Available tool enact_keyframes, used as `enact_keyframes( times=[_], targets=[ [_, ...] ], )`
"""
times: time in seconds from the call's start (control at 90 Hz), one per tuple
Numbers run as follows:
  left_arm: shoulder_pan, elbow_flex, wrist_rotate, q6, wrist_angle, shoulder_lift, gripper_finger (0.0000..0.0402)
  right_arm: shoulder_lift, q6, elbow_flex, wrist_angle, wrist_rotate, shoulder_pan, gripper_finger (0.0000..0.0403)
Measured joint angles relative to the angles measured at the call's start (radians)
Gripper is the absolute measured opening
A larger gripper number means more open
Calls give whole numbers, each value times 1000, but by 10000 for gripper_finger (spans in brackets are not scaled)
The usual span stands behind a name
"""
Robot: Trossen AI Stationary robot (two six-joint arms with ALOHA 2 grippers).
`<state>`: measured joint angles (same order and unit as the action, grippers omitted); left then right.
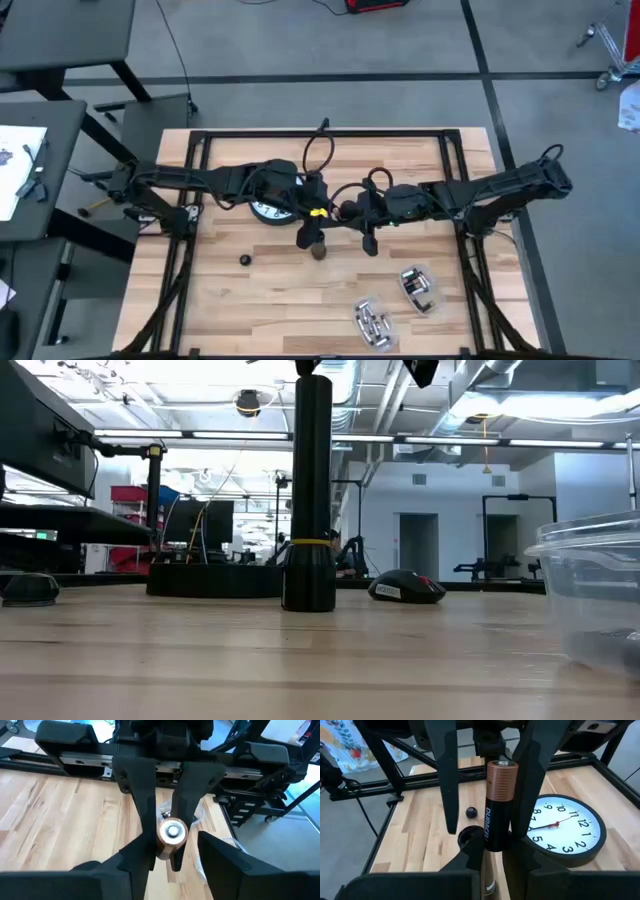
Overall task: Insert battery
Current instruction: Insert the brown battery into the black flashlight battery compartment
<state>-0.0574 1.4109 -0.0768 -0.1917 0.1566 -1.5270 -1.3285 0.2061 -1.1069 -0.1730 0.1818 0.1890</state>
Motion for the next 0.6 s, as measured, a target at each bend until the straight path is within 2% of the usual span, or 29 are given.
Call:
enact_keyframes(
  times=[0.244, 0.367, 0.489, 0.6],
  targets=[
    [3, 1, 14, -13, -60, 0, 132, 0, 0, 1, -6, -1, 0, 27],
    [8, 1, 14, -14, -38, 0, 92, 0, 3, 1, -6, -2, 0, 31],
    [11, 2, -2, 1, -7, 1, 28, -1, 8, 3, -5, -5, 0, 32],
    [11, 2, 3, -14, -15, 4, 26, -2, 51, 4, 15, -10, 0, 39]
  ],
)
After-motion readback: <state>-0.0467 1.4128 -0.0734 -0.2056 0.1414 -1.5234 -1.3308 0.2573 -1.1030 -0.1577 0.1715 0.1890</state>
